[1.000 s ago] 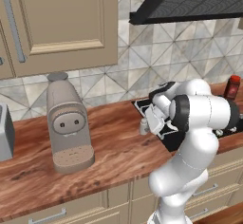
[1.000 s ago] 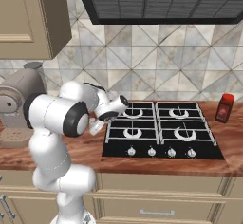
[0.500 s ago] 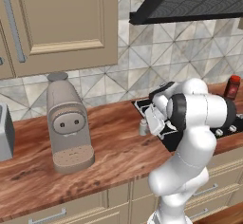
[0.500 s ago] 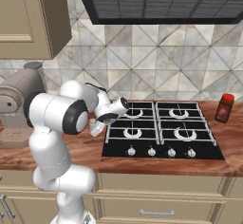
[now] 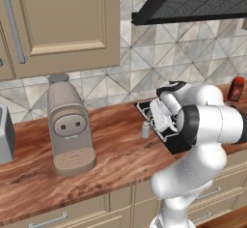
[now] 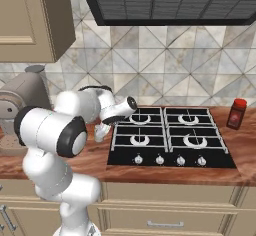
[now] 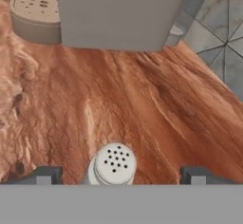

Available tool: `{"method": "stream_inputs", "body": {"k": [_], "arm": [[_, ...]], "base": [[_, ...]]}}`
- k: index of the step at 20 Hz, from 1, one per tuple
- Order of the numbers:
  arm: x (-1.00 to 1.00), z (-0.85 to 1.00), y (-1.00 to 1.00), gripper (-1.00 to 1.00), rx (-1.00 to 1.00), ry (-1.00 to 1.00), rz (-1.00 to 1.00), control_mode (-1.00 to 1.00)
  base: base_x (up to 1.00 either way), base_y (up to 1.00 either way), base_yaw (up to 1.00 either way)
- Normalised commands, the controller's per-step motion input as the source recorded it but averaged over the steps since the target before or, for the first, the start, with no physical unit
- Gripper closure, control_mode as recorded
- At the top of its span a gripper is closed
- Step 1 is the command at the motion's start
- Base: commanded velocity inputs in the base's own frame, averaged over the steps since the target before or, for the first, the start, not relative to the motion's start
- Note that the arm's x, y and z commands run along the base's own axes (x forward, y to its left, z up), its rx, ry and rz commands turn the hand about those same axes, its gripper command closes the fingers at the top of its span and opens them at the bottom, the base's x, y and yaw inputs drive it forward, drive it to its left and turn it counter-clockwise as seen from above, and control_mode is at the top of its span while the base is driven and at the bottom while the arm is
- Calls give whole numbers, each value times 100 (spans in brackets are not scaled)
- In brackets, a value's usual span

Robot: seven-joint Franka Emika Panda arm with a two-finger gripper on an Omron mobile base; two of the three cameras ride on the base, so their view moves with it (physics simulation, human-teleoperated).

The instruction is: Collect the paprika, ketchup, and shaker from the cabinet and place them next to the stove.

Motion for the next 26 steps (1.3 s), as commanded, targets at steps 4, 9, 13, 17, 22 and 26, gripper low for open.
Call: {"method": "stream_inputs", "body": {"k": [4,9,13,17,22,26], "arm": [[-39,92,0,-100,-6,-15,0,-100],[-60,92,2,-100,-4,-7,0,-100],[-74,79,17,-100,0,3,-1,-100],[-78,63,24,-100,0,12,-8,-100],[-76,48,26,-100,-1,18,-16,-100],[-77,18,19,-100,-2,19,-26,-100]], "base": [[0,0,0],[0,0,0],[0,0,0],[0,0,0],[0,0,0],[0,0,0]]}}
